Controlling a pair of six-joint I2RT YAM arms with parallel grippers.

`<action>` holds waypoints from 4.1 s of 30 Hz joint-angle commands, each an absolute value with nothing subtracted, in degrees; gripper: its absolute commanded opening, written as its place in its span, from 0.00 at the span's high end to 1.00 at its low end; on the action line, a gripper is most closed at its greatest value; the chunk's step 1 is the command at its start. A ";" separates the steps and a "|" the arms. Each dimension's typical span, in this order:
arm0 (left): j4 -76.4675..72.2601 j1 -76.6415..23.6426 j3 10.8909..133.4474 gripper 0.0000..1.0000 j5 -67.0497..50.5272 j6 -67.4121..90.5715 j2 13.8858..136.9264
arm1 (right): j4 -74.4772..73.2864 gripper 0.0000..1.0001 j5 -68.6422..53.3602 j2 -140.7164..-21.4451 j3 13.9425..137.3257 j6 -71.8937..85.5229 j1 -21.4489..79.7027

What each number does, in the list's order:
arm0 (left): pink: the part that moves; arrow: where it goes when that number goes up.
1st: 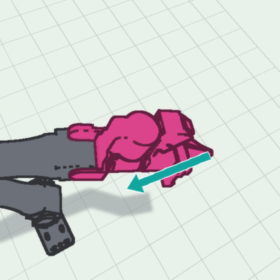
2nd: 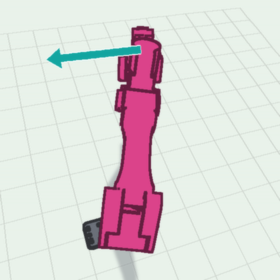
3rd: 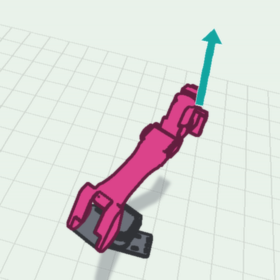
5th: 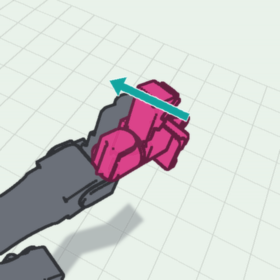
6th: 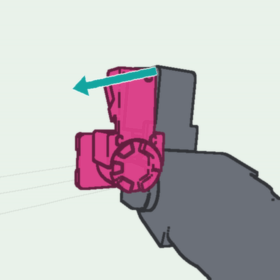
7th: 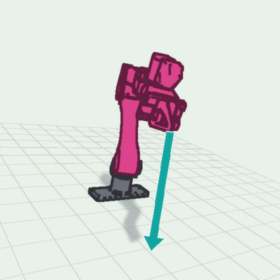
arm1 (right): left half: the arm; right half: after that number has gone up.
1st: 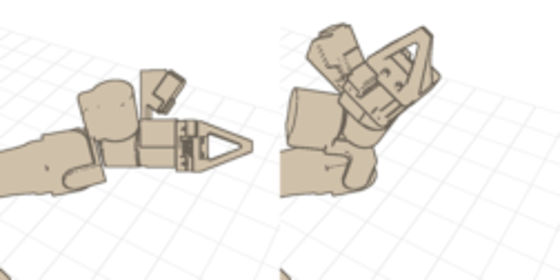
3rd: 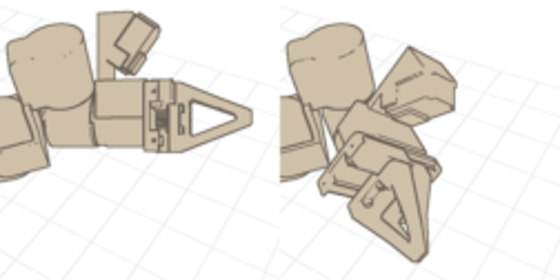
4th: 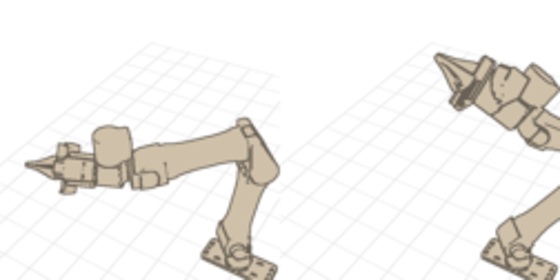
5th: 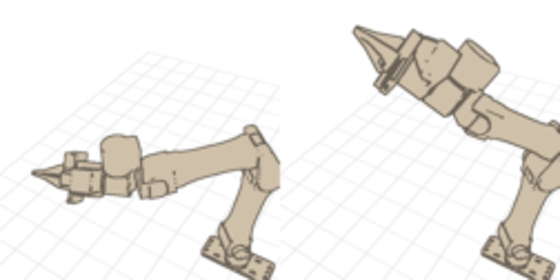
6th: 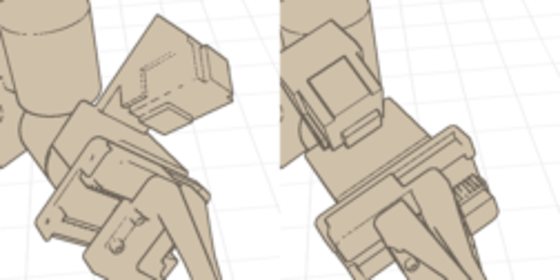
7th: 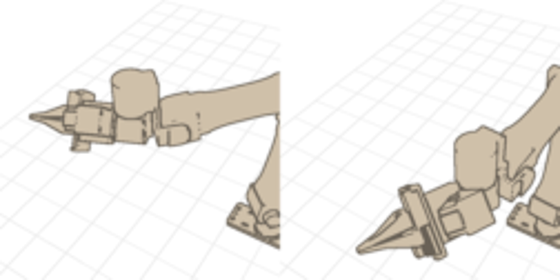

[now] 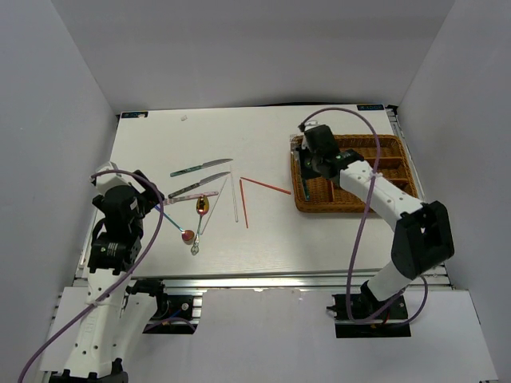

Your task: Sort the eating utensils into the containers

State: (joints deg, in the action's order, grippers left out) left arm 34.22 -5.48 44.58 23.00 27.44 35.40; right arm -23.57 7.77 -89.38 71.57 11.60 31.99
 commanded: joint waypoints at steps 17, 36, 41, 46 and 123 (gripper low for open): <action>33.84 -5.62 45.26 0.02 22.06 26.89 40.24 | -27.94 0.58 7.73 -101.79 85.08 10.02 20.65; 37.79 -16.96 58.00 0.03 35.68 53.76 72.66 | -26.72 0.37 1.06 -77.62 67.60 12.30 22.24; 42.25 -17.84 60.20 0.22 41.03 72.63 78.13 | -25.40 0.37 0.53 -74.98 63.37 12.66 22.32; 45.88 -18.28 66.16 0.23 40.87 80.85 89.08 | -24.61 0.36 -1.49 -73.74 61.53 12.31 22.32; 12.05 -42.62 91.81 1.00 25.32 48.62 111.41 | -29.69 0.11 15.03 -51.77 66.69 20.39 22.06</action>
State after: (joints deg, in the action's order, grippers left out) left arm 16.10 -39.59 85.60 28.75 56.62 108.05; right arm -26.26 9.15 -53.58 62.35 19.14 22.17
